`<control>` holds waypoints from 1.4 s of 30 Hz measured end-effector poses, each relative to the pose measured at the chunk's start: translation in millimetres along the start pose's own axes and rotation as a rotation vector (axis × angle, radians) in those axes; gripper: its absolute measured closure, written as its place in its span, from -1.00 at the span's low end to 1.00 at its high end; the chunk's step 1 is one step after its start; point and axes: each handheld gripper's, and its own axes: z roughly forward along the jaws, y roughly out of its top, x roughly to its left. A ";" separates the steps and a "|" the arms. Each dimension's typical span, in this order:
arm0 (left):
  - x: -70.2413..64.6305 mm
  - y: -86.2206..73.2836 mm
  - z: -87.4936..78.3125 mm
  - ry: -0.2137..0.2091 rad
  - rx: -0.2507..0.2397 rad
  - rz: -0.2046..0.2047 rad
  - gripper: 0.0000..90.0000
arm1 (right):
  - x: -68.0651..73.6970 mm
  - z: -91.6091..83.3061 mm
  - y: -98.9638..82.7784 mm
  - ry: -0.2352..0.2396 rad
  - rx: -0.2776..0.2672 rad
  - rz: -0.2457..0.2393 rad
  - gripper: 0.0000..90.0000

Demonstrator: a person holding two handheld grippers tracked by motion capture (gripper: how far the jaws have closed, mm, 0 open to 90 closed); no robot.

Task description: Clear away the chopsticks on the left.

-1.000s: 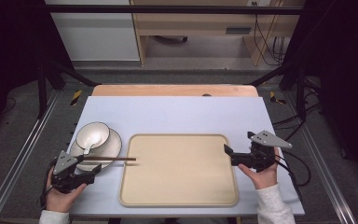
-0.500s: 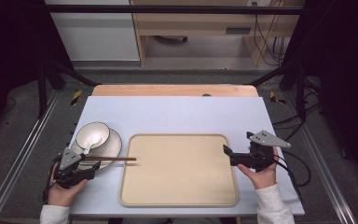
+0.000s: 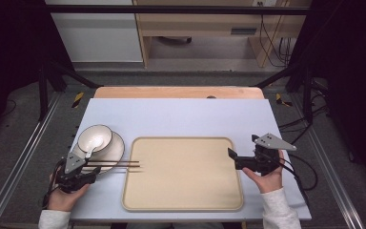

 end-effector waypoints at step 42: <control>-12.9 14.6 -0.1 -0.086 0.081 0.059 0.81 | -2.1 0.3 -0.4 -0.001 0.002 0.000 -0.95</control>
